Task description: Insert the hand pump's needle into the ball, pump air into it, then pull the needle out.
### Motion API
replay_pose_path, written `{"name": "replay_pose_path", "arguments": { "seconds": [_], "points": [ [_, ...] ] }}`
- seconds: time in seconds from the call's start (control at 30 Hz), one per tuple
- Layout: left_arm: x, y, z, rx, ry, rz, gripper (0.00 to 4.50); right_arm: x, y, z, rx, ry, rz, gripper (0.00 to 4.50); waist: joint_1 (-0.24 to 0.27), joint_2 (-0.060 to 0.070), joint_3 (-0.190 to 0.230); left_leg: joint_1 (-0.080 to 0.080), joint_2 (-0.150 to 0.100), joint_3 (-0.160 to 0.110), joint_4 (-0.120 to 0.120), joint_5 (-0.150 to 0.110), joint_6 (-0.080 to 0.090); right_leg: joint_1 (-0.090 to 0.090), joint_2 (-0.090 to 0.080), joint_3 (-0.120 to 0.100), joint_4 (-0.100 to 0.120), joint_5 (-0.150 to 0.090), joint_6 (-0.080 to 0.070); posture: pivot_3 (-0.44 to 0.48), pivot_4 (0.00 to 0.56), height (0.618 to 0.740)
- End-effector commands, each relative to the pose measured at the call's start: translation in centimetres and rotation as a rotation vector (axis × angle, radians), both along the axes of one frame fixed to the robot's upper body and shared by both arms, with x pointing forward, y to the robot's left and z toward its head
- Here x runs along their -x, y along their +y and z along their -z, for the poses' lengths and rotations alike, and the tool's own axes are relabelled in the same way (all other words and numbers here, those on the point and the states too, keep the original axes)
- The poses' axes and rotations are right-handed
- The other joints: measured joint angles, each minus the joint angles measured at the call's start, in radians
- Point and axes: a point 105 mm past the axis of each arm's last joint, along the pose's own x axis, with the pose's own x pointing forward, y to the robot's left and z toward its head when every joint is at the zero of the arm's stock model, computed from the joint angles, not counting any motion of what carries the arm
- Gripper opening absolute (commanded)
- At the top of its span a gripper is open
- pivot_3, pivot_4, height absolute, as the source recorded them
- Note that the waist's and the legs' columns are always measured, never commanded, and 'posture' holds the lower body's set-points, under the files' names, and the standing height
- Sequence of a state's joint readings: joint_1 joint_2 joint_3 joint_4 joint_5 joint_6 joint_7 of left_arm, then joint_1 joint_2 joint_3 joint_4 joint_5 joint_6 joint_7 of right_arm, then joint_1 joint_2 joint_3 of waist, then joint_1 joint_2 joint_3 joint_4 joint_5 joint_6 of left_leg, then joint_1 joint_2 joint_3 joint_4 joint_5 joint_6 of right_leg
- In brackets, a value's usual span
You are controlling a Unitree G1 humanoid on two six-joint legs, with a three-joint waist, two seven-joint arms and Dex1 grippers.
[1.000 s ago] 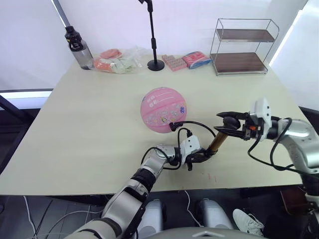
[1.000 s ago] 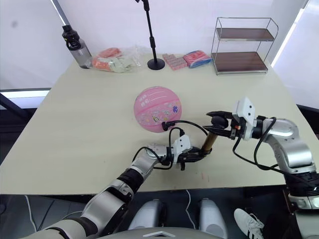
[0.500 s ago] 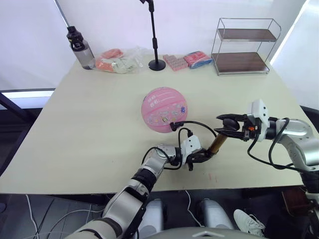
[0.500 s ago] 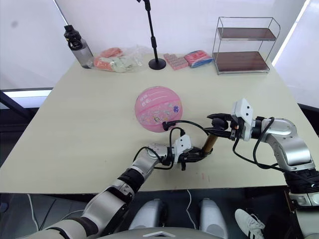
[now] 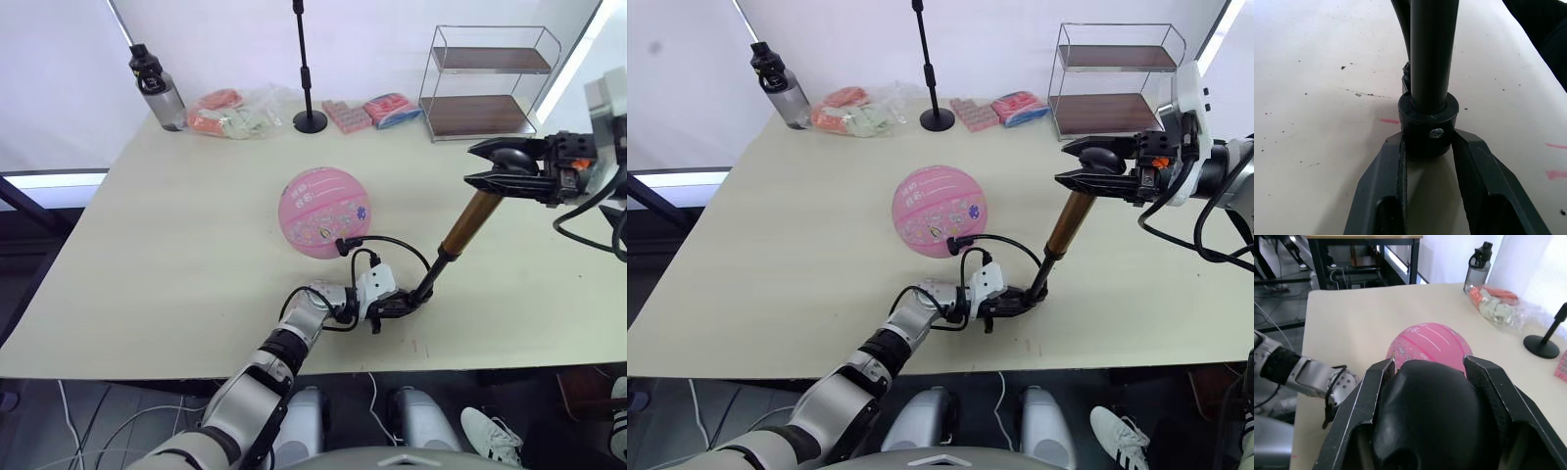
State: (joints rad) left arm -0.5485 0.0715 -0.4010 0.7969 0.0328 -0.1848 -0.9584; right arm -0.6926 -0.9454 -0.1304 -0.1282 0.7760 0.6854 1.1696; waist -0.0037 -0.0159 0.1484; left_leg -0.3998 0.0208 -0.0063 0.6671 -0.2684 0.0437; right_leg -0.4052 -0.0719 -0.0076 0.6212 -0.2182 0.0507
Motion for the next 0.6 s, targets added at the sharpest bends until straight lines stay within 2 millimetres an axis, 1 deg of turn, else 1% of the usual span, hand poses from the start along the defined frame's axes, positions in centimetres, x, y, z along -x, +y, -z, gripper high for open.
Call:
{"name": "replay_pose_path", "arguments": {
  "seconds": [0.03,0.07,0.17,0.23,0.3,0.37,0.43,0.6],
  "points": [
    [2.5,4.4,6.6,-0.227,0.204,-0.072,0.93,1.8,0.1,-4.5,-0.03,-0.186,-0.022,1.74,0.0,0.0,0.0,0.0,0.0,0.0,0.0,0.0,0.0,0.0,0.0,0.0,0.0,0.0,0.0,0.0,0.15,0.74],
    [2.5,4.4,6.6,-0.227,0.204,-0.072,0.93,1.8,0.2,-3.9,-0.026,-0.17,-0.026,1.74,0.001,0.0,0.0,0.0,0.0,0.0,0.0,0.0,0.0,0.0,0.0,0.0,0.0,0.0,0.0,0.0,0.15,0.74],
    [2.5,4.4,6.6,-0.226,0.203,-0.072,0.93,1.3,0.5,-0.8,0.028,-0.119,-0.019,1.74,0.001,0.0,0.0,0.0,0.0,0.0,0.0,0.0,0.0,0.0,0.0,0.0,0.0,0.0,0.0,0.0,0.15,0.74],
    [2.4,4.3,6.6,-0.225,0.202,-0.074,0.93,1.1,0.8,0.8,0.021,-0.087,-0.023,1.74,0.0,-0.002,-0.001,0.0,0.0,0.0,0.0,0.0,0.0,0.0,0.001,0.0,0.0,0.0,0.0,0.0,0.15,0.74],
    [2.4,4.4,6.6,-0.225,0.201,-0.077,0.93,0.7,1.2,3.7,0.043,-0.055,-0.008,1.74,-0.002,-0.002,-0.002,0.001,0.0,0.0,0.0,0.0,0.0,0.001,0.001,0.0,0.0,0.0,0.0,0.0,0.15,0.74],
    [2.3,4.4,6.5,-0.225,0.201,-0.079,0.93,0.3,1.4,5.5,0.021,-0.022,0.01,1.74,-0.006,-0.005,-0.005,0.003,0.001,-0.001,0.0,0.0,0.0,0.001,0.002,0.0,0.0,-0.001,0.001,0.0,0.15,0.74],
    [2.2,4.3,6.4,-0.223,0.2,-0.079,0.93,0.1,1.4,7.4,0.029,0.003,0.022,1.74,-0.008,-0.005,-0.006,0.004,0.001,0.0,0.0,0.0,0.0,0.002,0.002,0.0,0.0,-0.001,0.002,0.0,0.15,0.74],
    [2.3,4.3,6.4,-0.221,0.199,-0.081,0.93,-0.1,1.5,13.5,0.094,0.055,0.049,1.74,-0.009,-0.008,-0.013,0.006,0.002,-0.001,0.0,0.0,0.0,0.003,0.004,0.0,0.001,-0.002,0.004,0.0,0.15,0.74]
  ]
}}
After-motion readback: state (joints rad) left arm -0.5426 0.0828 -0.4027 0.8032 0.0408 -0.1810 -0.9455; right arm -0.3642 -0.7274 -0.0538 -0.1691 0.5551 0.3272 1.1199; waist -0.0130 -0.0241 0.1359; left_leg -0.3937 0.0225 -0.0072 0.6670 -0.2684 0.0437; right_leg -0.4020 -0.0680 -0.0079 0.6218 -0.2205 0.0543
